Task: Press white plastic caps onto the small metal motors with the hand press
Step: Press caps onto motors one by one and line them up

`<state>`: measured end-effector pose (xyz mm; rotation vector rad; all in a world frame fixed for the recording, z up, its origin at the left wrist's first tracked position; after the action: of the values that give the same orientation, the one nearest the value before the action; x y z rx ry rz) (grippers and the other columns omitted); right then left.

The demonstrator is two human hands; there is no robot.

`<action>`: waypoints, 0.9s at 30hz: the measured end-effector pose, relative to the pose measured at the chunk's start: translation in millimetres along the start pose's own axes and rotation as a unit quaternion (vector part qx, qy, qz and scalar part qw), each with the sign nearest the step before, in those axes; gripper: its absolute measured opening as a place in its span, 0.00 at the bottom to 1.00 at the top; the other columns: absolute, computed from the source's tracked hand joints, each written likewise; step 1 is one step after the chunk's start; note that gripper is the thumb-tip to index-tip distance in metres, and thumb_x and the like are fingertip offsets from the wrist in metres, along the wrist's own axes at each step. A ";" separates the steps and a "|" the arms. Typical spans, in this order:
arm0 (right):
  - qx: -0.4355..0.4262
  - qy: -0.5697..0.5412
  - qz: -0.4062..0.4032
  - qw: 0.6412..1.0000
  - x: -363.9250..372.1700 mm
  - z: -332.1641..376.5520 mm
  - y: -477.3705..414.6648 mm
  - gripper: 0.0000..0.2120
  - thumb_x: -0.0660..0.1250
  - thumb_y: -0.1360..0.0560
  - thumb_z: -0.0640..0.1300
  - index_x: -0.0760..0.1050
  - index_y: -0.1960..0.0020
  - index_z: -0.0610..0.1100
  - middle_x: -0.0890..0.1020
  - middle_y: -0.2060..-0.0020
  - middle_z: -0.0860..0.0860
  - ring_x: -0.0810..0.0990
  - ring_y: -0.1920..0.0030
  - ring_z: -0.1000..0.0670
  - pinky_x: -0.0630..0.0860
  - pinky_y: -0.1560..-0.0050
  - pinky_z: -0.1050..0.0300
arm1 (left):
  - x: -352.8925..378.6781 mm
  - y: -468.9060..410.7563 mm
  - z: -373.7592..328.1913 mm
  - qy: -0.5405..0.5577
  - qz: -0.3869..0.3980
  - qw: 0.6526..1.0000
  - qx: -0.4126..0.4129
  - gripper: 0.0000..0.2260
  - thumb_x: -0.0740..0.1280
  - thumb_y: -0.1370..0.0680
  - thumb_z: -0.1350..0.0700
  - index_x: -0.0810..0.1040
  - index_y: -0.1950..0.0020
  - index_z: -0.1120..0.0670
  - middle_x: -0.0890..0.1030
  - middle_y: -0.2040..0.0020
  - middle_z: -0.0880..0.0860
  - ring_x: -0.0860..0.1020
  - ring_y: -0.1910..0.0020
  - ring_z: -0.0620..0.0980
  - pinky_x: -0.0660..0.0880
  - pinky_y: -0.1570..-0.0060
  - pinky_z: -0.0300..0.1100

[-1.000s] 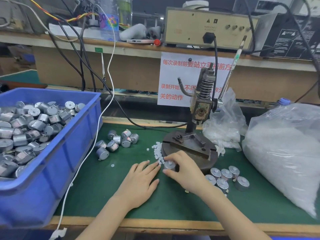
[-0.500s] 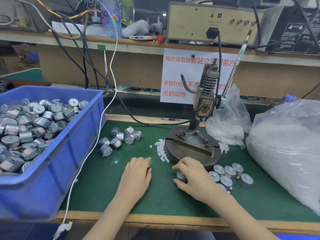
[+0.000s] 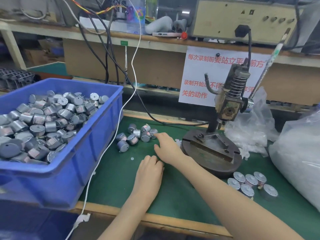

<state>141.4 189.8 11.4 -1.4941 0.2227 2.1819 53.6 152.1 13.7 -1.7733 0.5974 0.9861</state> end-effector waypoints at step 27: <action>0.069 -0.259 -0.193 0.944 -12.7 -33.8 62.4 0.09 0.62 0.22 0.41 0.74 0.43 0.48 0.74 0.52 0.52 0.72 0.56 0.65 0.65 0.55 0.73 | 17.5 3.5 29.6 0.126 0.026 0.988 -0.090 0.03 0.64 0.23 0.56 0.76 0.54 0.54 0.75 0.55 0.50 0.71 0.52 0.51 0.65 0.50 0.40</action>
<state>143.6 118.5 1.4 -0.7646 -0.0903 2.0922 50.2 178.5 -8.3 -2.0724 0.7352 0.8790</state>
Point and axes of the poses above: each hand's wrist, its own y-axis away from the middle knuckle, its own x-axis out of the palm, z = x × y, the point moved 10 cm from there along -y, towards the middle knuckle
